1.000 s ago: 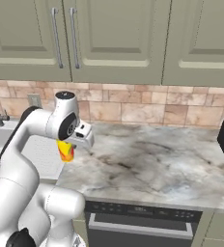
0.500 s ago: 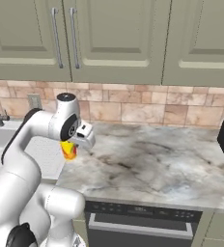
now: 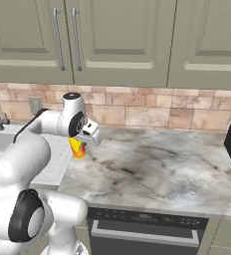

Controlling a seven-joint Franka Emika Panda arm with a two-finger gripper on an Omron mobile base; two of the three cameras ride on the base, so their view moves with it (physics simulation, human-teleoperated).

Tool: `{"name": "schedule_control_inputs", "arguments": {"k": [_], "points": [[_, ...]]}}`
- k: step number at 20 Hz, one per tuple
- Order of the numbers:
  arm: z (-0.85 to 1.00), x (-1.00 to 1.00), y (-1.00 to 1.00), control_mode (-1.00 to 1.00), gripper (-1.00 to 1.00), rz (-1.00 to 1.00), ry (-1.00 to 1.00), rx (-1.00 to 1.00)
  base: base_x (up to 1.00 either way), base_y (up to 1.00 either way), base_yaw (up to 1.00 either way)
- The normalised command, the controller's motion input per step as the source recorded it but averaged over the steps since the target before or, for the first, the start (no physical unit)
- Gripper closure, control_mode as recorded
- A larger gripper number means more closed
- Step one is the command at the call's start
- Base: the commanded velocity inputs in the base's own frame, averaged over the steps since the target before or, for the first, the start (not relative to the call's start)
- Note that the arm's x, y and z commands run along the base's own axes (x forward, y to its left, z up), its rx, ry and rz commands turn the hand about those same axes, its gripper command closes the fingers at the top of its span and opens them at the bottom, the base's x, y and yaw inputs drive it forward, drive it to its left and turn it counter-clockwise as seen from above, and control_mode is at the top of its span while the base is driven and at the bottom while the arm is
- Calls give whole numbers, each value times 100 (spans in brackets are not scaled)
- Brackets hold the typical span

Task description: Pick the cup and bowl from the counter and place them on the counter next to the sink.

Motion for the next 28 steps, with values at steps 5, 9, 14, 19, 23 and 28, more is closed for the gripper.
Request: {"name": "schedule_control_inputs", "arguments": {"k": [5, 9, 14, 19, 23, 28], "points": [[-25, 48, 0, -100, 100, -3, 9, 0, 0, 0, 0], [-40, 20, -3, -100, 100, 0, 5, 0, 0, 0, 0], [-15, 16, -2, -100, 100, 0, 1, 0, 0, 0, 0], [-17, 28, 0, -100, 100, 0, 0, 0, 0, 0, 0], [-10, 28, 0, -100, 100, 0, 0, 0, 0, 0, 0], [-12, 22, 0, -100, 100, 0, 0, 0, 0, 0, 0]]}}
